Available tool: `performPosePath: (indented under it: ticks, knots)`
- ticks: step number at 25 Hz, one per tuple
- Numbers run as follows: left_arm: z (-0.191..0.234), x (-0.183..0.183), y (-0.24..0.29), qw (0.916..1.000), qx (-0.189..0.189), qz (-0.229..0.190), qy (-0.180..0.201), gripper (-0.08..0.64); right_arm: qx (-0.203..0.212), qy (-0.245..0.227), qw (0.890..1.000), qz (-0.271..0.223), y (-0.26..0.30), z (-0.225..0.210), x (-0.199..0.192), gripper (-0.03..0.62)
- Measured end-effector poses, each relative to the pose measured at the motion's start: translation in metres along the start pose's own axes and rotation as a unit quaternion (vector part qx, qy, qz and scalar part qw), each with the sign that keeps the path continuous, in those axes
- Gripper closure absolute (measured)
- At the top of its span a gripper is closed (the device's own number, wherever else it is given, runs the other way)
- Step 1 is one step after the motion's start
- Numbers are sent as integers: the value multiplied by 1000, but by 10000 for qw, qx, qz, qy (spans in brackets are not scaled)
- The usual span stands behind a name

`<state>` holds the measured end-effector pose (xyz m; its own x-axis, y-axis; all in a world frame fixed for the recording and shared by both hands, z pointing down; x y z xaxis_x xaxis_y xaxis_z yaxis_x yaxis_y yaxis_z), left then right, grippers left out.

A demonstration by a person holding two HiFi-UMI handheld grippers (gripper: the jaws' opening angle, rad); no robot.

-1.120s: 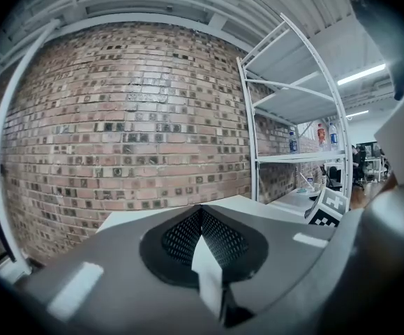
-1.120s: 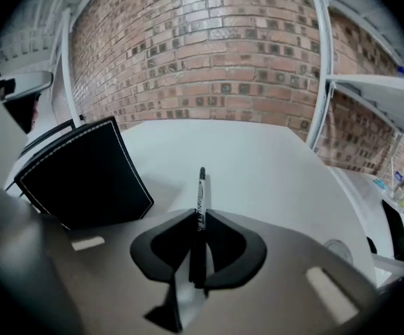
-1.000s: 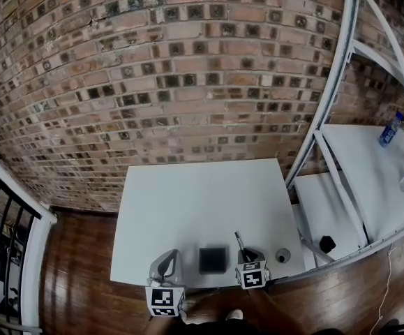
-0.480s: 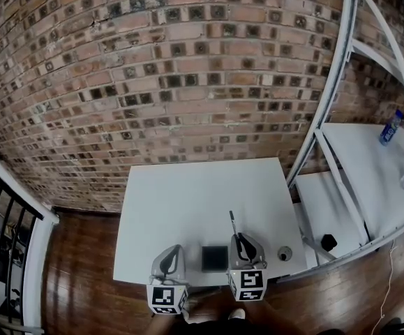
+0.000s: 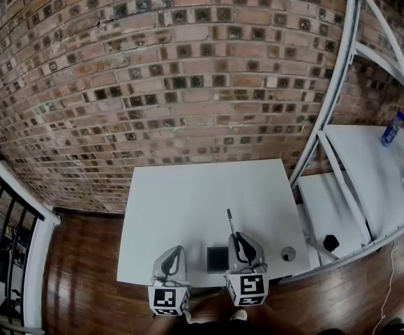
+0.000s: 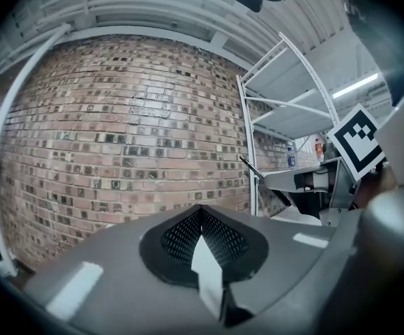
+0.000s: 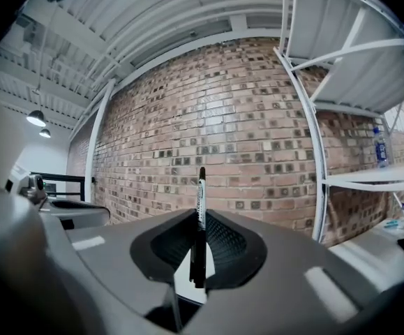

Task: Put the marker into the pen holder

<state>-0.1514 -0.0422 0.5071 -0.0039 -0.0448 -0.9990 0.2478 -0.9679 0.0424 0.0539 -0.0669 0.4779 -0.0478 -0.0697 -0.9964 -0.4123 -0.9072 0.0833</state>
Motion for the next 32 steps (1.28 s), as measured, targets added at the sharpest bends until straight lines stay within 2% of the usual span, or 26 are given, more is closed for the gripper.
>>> performPosePath:
  ticks: [6, 12, 19, 27, 32]
  knots:
    - [4, 2, -1, 10000, -20, -74, -33, 546, 72, -39, 10000, -3, 3, 10, -2, 548]
    - [7, -3, -2, 10000, 52, 28, 68, 548, 119, -72, 9999, -1, 5, 16, -4, 548]
    - [9, 4, -2, 9997, -86, -207, -37, 546, 241, -68, 9997, 69, 4, 24, -18, 548]
    - [10, 3, -2, 9999, -68, -151, -13, 546, 320, -93, 9994, 17, 4, 30, -26, 548]
    - [9, 3, -3, 9999, -70, -137, 2, 546, 287, -93, 9993, 236, 10, 26, -38, 548]
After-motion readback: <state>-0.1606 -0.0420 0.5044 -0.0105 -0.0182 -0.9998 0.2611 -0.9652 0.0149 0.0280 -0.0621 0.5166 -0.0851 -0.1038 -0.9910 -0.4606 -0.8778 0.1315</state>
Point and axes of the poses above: the fingertips, and each gripper's own axes: y forward along the fingers, z to its left, x out of its top, the point moved 9 cm from there along -y, backward along the fingers, and after that the axes turned 6 degrees about x, right-handed, at the moved point
